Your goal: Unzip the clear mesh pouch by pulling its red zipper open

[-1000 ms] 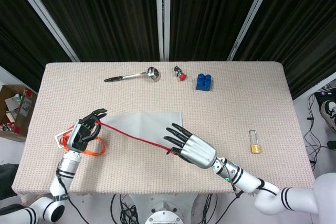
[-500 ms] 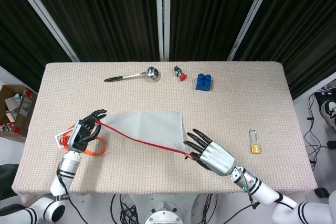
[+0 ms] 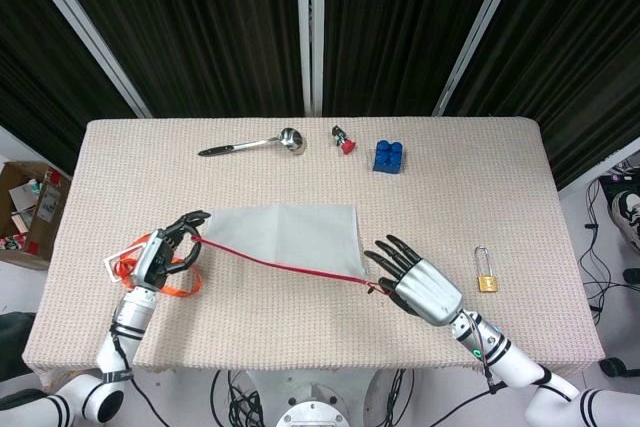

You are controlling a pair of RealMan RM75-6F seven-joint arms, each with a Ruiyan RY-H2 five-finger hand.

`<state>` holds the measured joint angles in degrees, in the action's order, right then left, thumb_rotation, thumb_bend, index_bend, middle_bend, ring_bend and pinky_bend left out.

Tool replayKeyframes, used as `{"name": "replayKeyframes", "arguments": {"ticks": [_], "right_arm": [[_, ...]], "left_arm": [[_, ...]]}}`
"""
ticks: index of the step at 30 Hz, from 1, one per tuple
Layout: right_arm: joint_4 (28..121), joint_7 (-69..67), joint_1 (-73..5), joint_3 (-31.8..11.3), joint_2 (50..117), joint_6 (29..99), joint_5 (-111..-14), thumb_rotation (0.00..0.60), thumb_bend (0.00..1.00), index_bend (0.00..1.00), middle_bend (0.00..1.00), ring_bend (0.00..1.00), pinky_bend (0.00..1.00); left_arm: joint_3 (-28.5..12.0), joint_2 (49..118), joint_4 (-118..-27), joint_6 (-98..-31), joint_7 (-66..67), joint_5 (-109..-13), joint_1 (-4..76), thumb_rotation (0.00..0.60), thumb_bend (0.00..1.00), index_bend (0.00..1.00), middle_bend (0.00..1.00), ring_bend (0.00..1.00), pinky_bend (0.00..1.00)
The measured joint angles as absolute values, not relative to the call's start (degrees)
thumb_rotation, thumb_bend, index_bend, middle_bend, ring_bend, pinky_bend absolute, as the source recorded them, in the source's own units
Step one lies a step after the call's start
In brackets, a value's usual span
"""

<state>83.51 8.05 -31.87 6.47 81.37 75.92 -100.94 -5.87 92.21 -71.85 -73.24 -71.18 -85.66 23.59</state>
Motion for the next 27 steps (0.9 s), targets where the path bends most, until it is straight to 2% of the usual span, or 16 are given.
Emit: {"name": "replayKeyframes", "arguments": {"ticks": [4,8,11,16,21,27], "right_arm": [[87.56,10.81,-32.53,4.72,77.84,70.77,-96.06,0.6,0.03,0.0,0.0,0.0,0.0],[91.01,12.64,-33.03,2.86,73.59,66.95,-91.27,0.6,0.03,0.0,0.0,0.0,0.0],[91.66,11.59,-32.34,1.65,72.02,67.17,-89.02,0.6,0.04,0.0,0.0,0.0,0.0],[91.91,8.86,-29.02,0.44,70.47,71.3,-86.62,0.6,0.17,0.0,0.07,0.0,0.01],[92.35,4.93,-23.21,0.07,67.97,77.75,-84.67,0.6,0.18,0.04,0.08,0.0,0.02],[92.49,0.1,-15.8,1.05,66.11,85.78,-84.91,0.6,0.18,0.06,0.08,0.0,0.02]], "left_arm": [[-5.06,90.82,-72.89,-72.78,-56.78,-85.94,23.69,0.6,0.27,0.2,0.17,0.12,0.16],[-4.46,88.48,-75.57,-72.28,-39.46,-85.13,23.41,0.6,0.24,0.18,0.16,0.12,0.16],[-4.16,86.01,-78.6,-72.18,-25.63,-83.51,22.81,0.6,0.22,0.17,0.16,0.12,0.16],[-4.05,79.84,-84.96,-73.72,-5.41,-78.76,20.38,0.6,0.22,0.18,0.16,0.12,0.16],[-3.77,72.06,-89.83,-79.52,3.87,-73.96,14.78,0.6,0.21,0.18,0.16,0.12,0.16],[-2.17,69.08,-92.55,-87.42,5.76,-73.38,7.77,0.6,0.21,0.18,0.16,0.12,0.16]]}}
